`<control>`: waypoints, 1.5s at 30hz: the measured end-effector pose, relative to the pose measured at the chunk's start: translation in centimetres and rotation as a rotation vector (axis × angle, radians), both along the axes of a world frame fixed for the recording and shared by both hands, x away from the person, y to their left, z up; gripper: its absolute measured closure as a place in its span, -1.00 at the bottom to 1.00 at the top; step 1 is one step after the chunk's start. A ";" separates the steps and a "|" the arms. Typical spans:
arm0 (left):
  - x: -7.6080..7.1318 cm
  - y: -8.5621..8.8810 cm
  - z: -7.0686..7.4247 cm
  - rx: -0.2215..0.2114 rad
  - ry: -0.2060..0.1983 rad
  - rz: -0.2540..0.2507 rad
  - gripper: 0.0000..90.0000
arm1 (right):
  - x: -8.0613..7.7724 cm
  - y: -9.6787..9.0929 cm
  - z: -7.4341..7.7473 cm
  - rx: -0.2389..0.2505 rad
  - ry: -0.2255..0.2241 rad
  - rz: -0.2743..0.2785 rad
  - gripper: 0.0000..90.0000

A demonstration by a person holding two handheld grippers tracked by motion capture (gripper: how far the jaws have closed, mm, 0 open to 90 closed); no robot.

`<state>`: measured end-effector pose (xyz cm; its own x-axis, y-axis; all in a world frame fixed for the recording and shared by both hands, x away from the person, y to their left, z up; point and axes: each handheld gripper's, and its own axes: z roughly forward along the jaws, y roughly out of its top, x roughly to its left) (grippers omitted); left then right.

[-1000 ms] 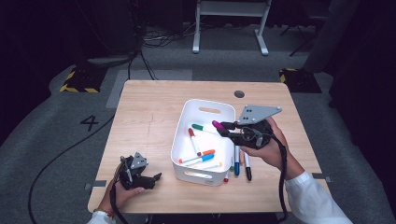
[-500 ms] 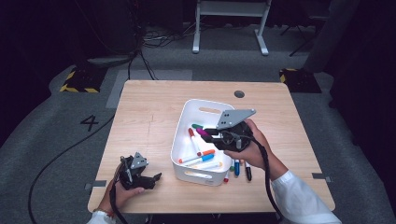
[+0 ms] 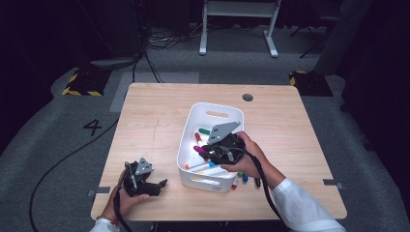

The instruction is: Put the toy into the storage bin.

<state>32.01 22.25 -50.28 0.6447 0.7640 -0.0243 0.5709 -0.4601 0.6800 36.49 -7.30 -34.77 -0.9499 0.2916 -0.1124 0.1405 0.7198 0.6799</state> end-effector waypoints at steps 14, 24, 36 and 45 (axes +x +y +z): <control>0.0 0.0 0.0 0.000 0.000 0.000 -0.68 | 0.1 1.1 -2.0 -0.137 0.090 0.040 0.64; 0.0 0.0 0.0 0.000 -0.001 -0.001 -0.68 | 0.1 1.1 -2.2 -0.138 0.098 0.038 0.48; 0.0 0.0 0.0 0.000 0.000 0.000 -0.68 | -0.3 -1.8 0.3 0.041 0.009 -0.014 0.19; 0.0 0.0 0.0 -0.001 0.000 0.000 -0.68 | -1.3 -5.6 2.1 0.098 -0.062 -0.060 0.06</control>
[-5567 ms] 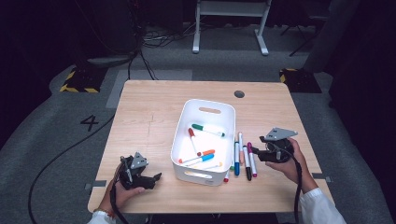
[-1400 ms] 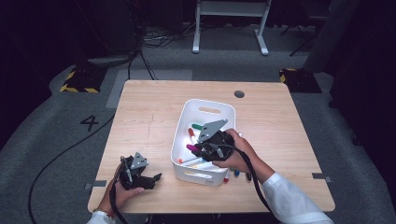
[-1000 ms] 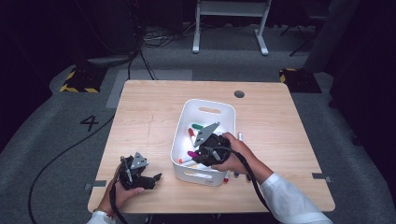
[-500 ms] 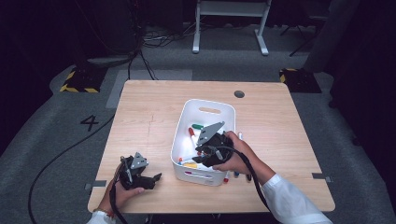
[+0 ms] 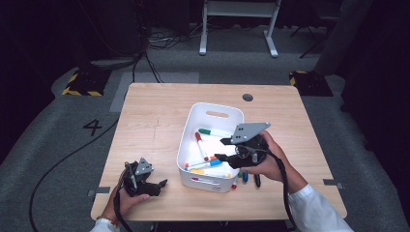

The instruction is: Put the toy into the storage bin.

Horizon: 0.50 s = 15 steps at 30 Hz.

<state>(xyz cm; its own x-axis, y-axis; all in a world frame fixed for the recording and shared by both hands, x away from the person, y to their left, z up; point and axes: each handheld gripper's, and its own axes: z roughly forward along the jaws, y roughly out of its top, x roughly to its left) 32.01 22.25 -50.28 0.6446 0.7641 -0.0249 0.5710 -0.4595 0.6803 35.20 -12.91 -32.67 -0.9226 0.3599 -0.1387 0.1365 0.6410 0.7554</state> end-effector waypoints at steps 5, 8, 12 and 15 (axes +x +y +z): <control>0.0 0.0 0.0 0.000 0.000 0.000 -0.69 | -0.3 -2.7 0.1 0.018 -0.029 -0.067 -0.02; 0.0 0.0 0.0 0.000 0.001 0.000 -0.69 | -0.4 -4.4 -0.2 0.038 -0.030 -0.096 -0.07; 0.0 0.0 0.0 0.000 0.001 -0.001 -0.69 | -0.6 -6.3 -0.9 0.057 -0.019 -0.150 -0.13; 0.0 0.0 0.0 0.000 0.001 0.000 -0.69 | -0.6 -7.6 -1.6 0.058 -0.016 -0.178 -0.17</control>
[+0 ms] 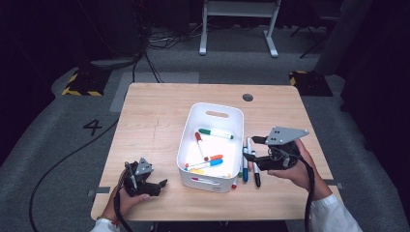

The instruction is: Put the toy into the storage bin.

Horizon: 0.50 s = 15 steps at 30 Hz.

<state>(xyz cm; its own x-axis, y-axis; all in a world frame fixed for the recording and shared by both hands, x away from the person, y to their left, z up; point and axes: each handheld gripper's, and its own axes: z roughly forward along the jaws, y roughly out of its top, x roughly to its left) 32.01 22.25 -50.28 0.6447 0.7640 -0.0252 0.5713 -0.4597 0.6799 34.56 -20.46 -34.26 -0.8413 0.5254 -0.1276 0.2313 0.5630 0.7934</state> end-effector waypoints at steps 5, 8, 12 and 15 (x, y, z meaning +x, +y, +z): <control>0.0 0.0 0.0 0.001 0.000 0.001 -0.69 | -0.2 -1.5 -1.6 -0.008 0.005 -0.050 -0.20; 0.0 0.0 0.0 0.001 0.000 0.002 -0.69 | -0.2 -2.3 -3.1 -0.018 0.027 -0.074 -0.20; 0.0 0.0 0.0 0.000 0.000 0.002 -0.69 | -0.1 -3.0 -5.2 -0.056 0.048 -0.104 -0.21; 0.0 0.0 0.0 0.001 0.000 0.003 -0.69 | -0.1 -3.3 -6.7 -0.062 0.079 -0.125 -0.21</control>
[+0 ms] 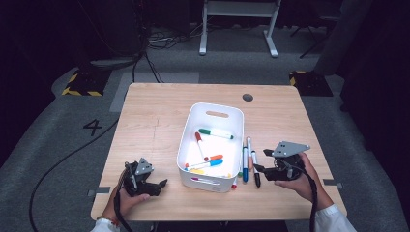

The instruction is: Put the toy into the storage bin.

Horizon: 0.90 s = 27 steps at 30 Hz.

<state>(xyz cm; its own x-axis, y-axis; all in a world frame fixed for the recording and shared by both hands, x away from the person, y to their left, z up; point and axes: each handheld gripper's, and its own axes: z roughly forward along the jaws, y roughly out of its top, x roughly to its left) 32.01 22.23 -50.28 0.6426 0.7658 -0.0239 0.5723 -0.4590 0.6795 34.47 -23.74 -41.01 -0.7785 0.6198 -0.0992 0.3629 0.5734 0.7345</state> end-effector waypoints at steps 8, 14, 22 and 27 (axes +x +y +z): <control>0.0 0.0 0.0 0.000 0.000 0.000 -0.69 | -0.1 -0.1 -4.0 -0.026 0.072 -0.012 -0.21; 0.0 0.0 0.0 -0.002 0.000 0.001 -0.69 | -0.2 0.0 -5.7 -0.081 0.102 -0.026 -0.20; 0.0 0.0 0.0 0.000 -0.001 0.001 -0.69 | 0.3 -1.3 -7.0 -0.084 0.129 -0.119 -0.19; 0.0 0.0 0.0 0.000 -0.001 0.001 -0.69 | 0.3 -2.5 -7.6 -0.074 0.135 -0.174 -0.15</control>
